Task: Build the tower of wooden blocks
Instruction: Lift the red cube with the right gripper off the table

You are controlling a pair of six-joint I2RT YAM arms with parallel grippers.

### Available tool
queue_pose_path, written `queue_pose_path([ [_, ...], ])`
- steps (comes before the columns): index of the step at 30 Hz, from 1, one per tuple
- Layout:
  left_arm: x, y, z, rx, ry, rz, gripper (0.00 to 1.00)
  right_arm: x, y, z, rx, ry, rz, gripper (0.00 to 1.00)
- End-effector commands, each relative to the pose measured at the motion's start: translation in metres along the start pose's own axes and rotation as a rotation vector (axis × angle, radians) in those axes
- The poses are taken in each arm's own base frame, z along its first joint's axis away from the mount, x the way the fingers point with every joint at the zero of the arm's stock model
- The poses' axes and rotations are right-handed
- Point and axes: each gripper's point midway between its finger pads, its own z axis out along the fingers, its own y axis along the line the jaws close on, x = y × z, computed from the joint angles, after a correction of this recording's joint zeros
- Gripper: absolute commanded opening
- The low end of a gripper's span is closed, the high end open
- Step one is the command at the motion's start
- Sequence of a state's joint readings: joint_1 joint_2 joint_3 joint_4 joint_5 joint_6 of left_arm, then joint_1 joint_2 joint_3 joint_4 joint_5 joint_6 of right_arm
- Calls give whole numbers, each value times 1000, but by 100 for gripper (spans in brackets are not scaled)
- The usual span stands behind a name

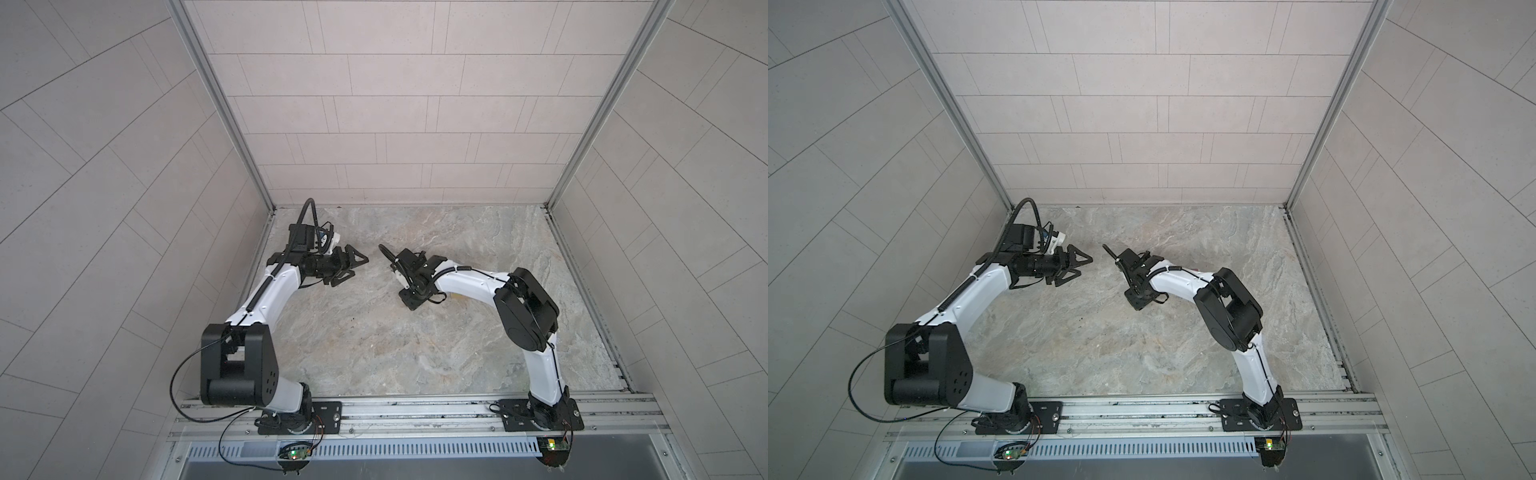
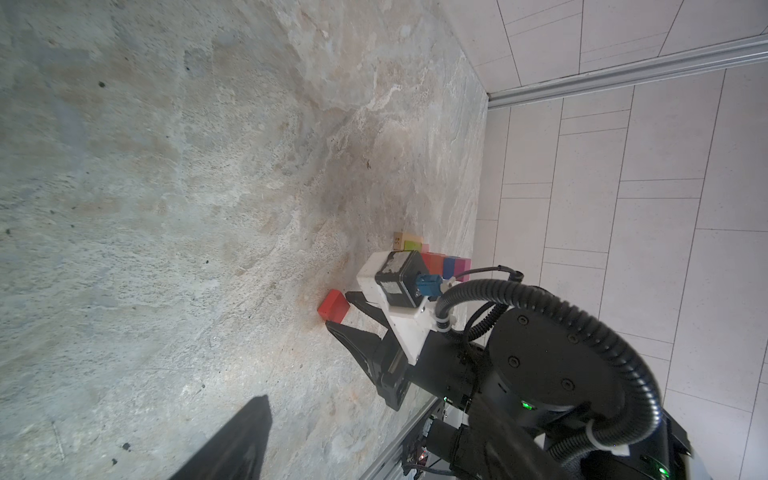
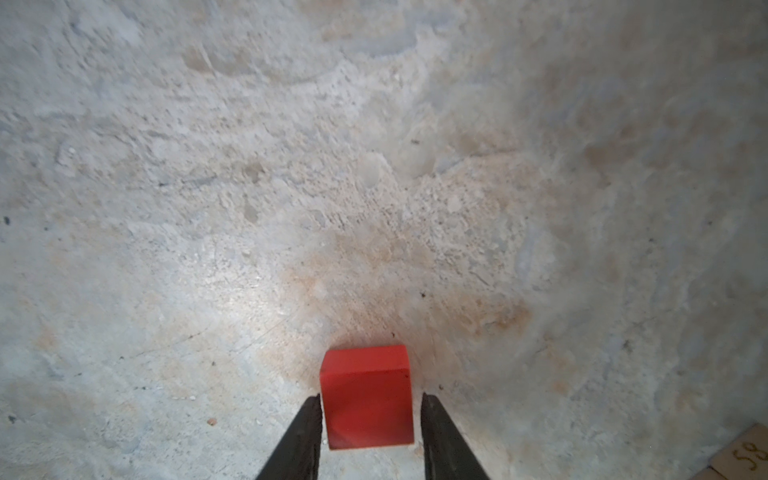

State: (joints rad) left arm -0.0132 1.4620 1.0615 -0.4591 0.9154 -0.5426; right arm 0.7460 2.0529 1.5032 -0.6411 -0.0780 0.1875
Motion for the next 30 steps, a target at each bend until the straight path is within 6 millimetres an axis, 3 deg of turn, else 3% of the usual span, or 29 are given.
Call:
queue_pose_path([
  [1,1,-3,-4,11,-9,11,81,4,-2,3,17,27,-13,40],
  [13,1,-2,-4,10,-8,10,81,3,-4,2,25,27,-9,36],
  [30,1,-2,-3,9,-8,8,81,-5,-6,-15,26,-6,99,29],
])
